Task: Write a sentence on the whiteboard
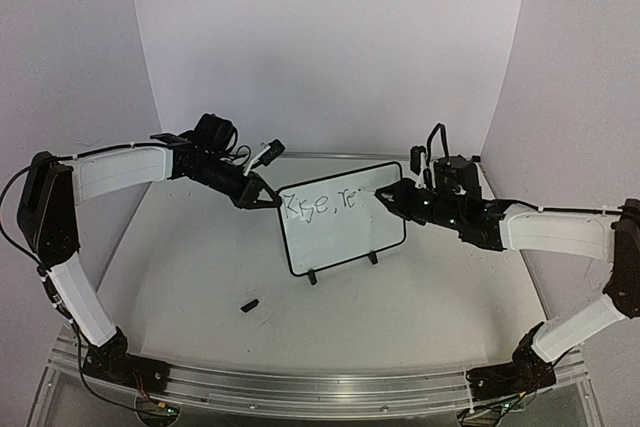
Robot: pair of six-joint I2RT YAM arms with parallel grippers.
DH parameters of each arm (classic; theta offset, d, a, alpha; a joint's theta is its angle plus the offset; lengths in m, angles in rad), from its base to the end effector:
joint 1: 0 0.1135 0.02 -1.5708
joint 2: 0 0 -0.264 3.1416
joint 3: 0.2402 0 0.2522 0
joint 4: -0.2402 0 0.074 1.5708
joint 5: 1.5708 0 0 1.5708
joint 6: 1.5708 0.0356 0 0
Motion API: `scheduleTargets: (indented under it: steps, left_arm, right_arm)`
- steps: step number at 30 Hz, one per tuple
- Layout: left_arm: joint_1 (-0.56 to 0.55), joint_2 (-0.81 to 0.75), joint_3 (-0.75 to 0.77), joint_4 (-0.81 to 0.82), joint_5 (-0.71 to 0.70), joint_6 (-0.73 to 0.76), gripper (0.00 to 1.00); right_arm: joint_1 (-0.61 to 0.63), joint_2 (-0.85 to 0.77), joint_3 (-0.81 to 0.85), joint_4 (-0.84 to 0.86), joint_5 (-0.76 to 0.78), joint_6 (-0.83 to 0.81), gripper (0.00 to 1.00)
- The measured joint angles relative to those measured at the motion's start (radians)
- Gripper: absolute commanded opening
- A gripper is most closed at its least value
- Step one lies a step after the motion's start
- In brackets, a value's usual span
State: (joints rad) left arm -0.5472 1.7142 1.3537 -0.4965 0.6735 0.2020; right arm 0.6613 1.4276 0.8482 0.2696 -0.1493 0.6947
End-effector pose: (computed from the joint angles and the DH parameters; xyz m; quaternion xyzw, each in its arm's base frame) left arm 0.3085 -0.2140 0.2676 0.4310 0.7808 -0.3616 0.2717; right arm 0.2526 0.2033 0.2576 -0.0305 0.8061 0.4157 0.4201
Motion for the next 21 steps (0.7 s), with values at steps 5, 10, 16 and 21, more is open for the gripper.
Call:
scheduleTargets:
  steps: [5,10,16,21]
  left_arm:
    - [0.000,0.000,0.000,0.000,0.000,0.000,0.00]
    - [0.000,0.000,0.000,0.000,0.000,0.001,0.00]
    - [0.000,0.000,0.000,0.000,0.000,0.002,0.00]
    - [0.000,0.000,0.000,0.000,0.000,0.002,0.00]
  right_arm:
    - [0.000,-0.007,0.000,-0.001,0.004,-0.006,0.00]
    - [-0.005,0.004,0.000,-0.001,0.007,-0.006,0.00]
    - [-0.017,0.023,0.000,-0.001,0.010,-0.006,0.00]
    - [-0.030,0.037,0.000,-0.002,0.010,-0.010,0.00]
